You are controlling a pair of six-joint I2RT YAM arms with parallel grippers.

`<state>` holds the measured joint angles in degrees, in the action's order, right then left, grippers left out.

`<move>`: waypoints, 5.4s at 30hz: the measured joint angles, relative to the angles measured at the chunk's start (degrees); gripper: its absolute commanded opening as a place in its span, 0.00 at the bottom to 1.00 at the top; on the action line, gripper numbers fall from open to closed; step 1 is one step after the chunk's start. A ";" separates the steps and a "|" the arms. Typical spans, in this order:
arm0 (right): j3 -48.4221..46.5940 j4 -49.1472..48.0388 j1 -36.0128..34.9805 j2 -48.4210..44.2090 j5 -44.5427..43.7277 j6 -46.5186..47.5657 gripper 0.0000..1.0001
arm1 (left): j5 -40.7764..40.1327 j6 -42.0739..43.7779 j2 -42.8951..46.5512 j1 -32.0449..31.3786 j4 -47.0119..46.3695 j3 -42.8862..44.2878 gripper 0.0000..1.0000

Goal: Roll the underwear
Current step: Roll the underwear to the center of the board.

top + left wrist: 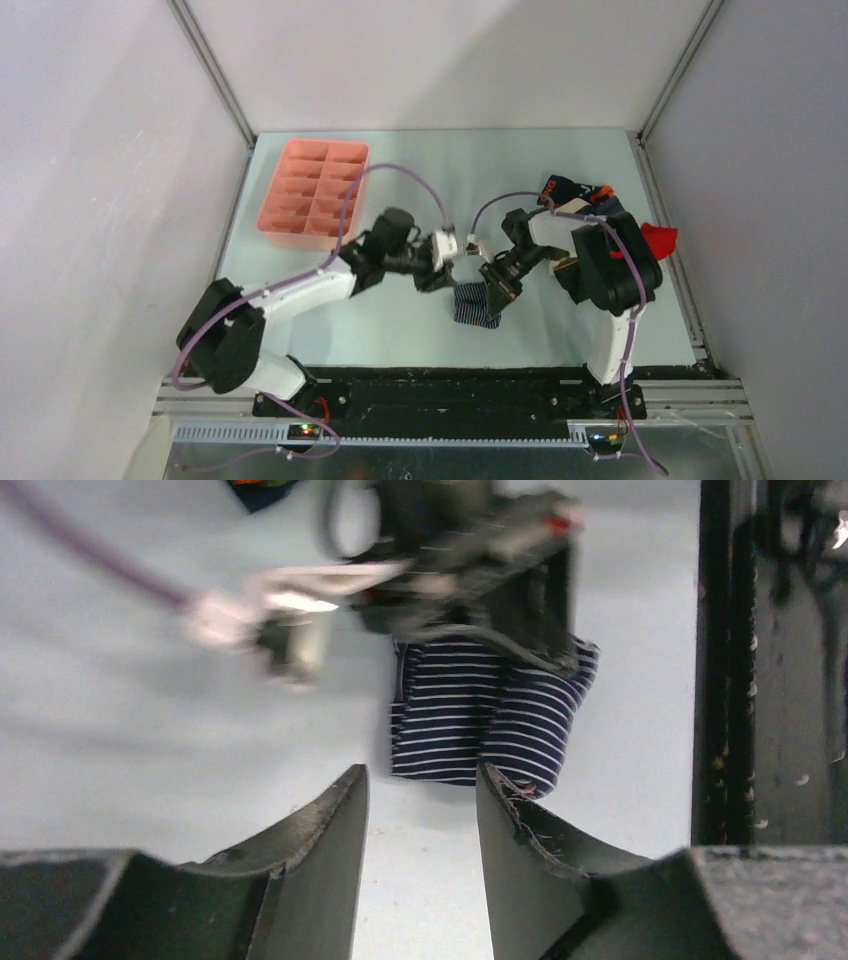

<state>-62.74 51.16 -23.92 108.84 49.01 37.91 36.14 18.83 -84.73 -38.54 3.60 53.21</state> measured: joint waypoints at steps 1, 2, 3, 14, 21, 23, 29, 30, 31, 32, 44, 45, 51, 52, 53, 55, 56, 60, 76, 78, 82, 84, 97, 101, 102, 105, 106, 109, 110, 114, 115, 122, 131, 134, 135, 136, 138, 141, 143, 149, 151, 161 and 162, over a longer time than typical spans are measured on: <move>-1.38 1.64 0.35 1.79 0.35 -1.11 0.00 | -1.79 4.13 1.92 -2.60 -1.55 -2.97 0.51; -2.80 3.23 0.74 3.56 0.66 -2.12 0.00 | -2.97 7.63 3.39 -4.79 -3.30 -5.84 0.52; -4.04 4.59 1.05 5.05 1.05 -3.02 0.00 | -4.48 11.54 5.09 -7.45 -5.27 -9.60 0.60; -10.03 12.07 3.98 13.77 3.96 -11.50 0.00 | -11.91 34.93 2.60 -17.88 -22.84 -22.05 0.67; -10.71 12.83 4.02 14.58 3.96 -12.50 0.00 | -11.78 42.75 -0.63 -19.41 -25.31 -22.03 0.54; -10.86 13.03 4.07 14.73 3.96 -12.63 0.00 | -11.69 44.11 -1.22 -19.43 -24.74 -22.03 0.54; -11.04 13.29 4.17 15.06 4.04 -12.90 0.00 | -12.44 47.23 -4.17 -19.98 -21.84 -20.92 0.57; -11.13 13.40 4.20 15.15 4.09 -12.90 0.00 | -13.20 47.41 -5.09 -20.28 -21.84 -20.55 0.58; -11.23 13.51 4.24 15.26 4.09 -12.92 0.00 | -13.77 47.71 -5.84 -20.52 -21.99 -20.28 0.59; -11.28 13.60 4.28 15.34 4.11 -12.92 0.00 | -14.36 47.82 -6.16 -20.76 -22.25 -19.93 0.59; -12.31 14.75 5.40 16.68 4.13 -13.94 0.03 | -24.50 53.62 -12.81 -22.82 -26.40 -16.63 0.06; -12.31 14.80 5.42 16.72 4.13 -13.97 0.06 | -24.90 53.99 -12.90 -22.91 -26.16 -16.46 0.01; -12.28 14.12 6.16 15.74 3.67 -14.27 0.71 | -26.49 54.58 -13.53 -23.10 -19.47 -12.20 0.00; -12.09 13.62 6.62 14.47 3.43 -14.80 0.89 | -26.71 54.51 -13.64 -23.08 -18.64 -11.61 0.00; -11.74 12.81 6.91 12.26 3.45 -15.23 0.94 | -26.84 54.38 -13.70 -23.06 -17.40 -10.80 0.00; -10.82 9.38 8.13 5.14 1.88 -16.02 0.99 | -26.86 54.10 -13.75 -23.06 -14.58 -9.22 0.00; -10.34 6.23 9.22 -0.04 0.02 -16.00 0.99 | -26.82 53.99 -13.75 -23.06 -13.49 -8.66 0.00; -1.11 -14.23 12.83 -30.34 -10.40 -13.38 0.99 | -23.69 52.61 -15.02 -22.27 0.42 -0.50 0.00; 37.16 -8.92 1.42 -87.36 -12.63 15.26 0.62 | 5.88 29.88 -28.68 -13.90 30.01 23.76 0.01; 38.14 -10.16 -4.68 -84.37 -15.02 16.55 0.64 | 8.59 26.97 -30.23 -12.52 30.69 25.16 0.01; 41.68 -18.12 -17.44 -77.11 -22.47 17.20 0.68 | 11.76 22.05 -31.50 -11.19 30.34 25.81 0.01; 43.45 -22.75 -22.80 -73.79 -26.47 17.16 0.68 | 12.39 20.59 -31.93 -10.99 30.40 26.23 0.01; 44.13 -43.50 -28.52 -60.50 -37.55 15.63 0.61 | 14.78 18.25 -33.70 -10.16 32.37 28.17 0.02; 44.92 -47.21 -27.80 -56.15 -38.60 18.01 0.57 | 15.93 18.23 -34.29 -9.62 33.03 28.72 0.02; 45.31 -48.02 -27.36 -55.04 -38.66 18.82 0.56 | 16.24 18.23 -34.42 -9.46 33.11 28.76 0.02; 45.51 -50.16 -25.99 -52.22 -38.62 20.63 0.37 | 17.29 18.23 -34.75 -8.87 33.14 28.79 0.02; 45.44 -50.80 -25.55 -51.49 -38.47 21.11 0.31 | 17.70 18.23 -34.88 -8.70 33.16 28.81 0.02; 43.71 -50.69 -23.63 -48.89 -37.13 21.88 0.06 | 18.64 18.25 -35.39 -8.13 33.55 29.16 0.02; 42.38 -49.66 -22.64 -47.74 -36.11 21.73 0.04 | 18.71 18.25 -35.52 -7.89 33.83 29.33 0.03; 34.97 -41.88 -17.77 -41.94 -29.97 20.85 0.00 | 19.67 17.42 -35.95 -6.54 34.47 29.86 0.10; 32.39 -39.15 -16.22 -39.80 -27.58 20.63 0.00 | 20.11 16.68 -36.04 -6.10 34.38 29.86 0.17; 19.96 -26.88 -8.39 -26.97 -16.46 19.41 0.00 | 20.85 1.16 -35.93 -1.86 28.89 27.71 0.40; 11.23 -19.02 -4.31 -17.33 -10.71 14.49 0.00 | 6.21 -16.09 -31.78 4.02 30.12 27.80 0.36; 8.28 -16.09 -3.61 -14.38 -9.68 12.59 0.00 | -1.77 -18.69 -28.57 7.04 31.30 28.04 0.33; 7.28 -15.10 -3.41 -13.33 -9.42 11.82 0.00 | -4.17 -18.88 -27.41 7.87 32.35 28.48 0.36; 6.25 -14.10 -3.15 -12.33 -9.03 11.13 0.00 | -7.39 -18.93 -25.73 8.81 33.59 29.33 0.40; 4.50 -12.37 -2.38 -10.34 -8.11 9.31 0.00 | -12.41 -18.88 -22.56 9.40 34.84 30.64 0.57; 2.38 -10.32 -1.36 -7.87 -6.75 6.71 0.00 | -22.01 -19.19 -13.68 8.98 33.29 31.34 0.98; 1.46 -9.42 -0.92 -6.73 -6.27 5.01 0.00 | -28.41 -19.82 -6.03 8.50 28.37 31.19 0.99; -0.96 -7.23 -0.52 -3.93 -5.99 -0.37 0.00 | -39.36 -19.56 2.32 6.43 13.33 36.46 0.88; -2.32 -5.88 -0.35 -2.38 -5.64 -2.36 0.00 | -35.36 -13.99 2.60 5.27 9.81 34.53 0.87; -4.15 -3.67 0.33 0.52 -4.35 -8.26 0.00 | -19.41 20.37 12.90 -16.52 -7.19 -22.25 0.76; -4.17 -3.61 0.37 0.63 -4.24 -8.57 0.00 | -18.62 22.38 11.85 -17.49 -9.90 -23.67 0.77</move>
<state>-66.92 47.55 -23.55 109.47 44.77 29.34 17.52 41.21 -72.88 -56.03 -6.31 29.54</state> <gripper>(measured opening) 0.113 0.756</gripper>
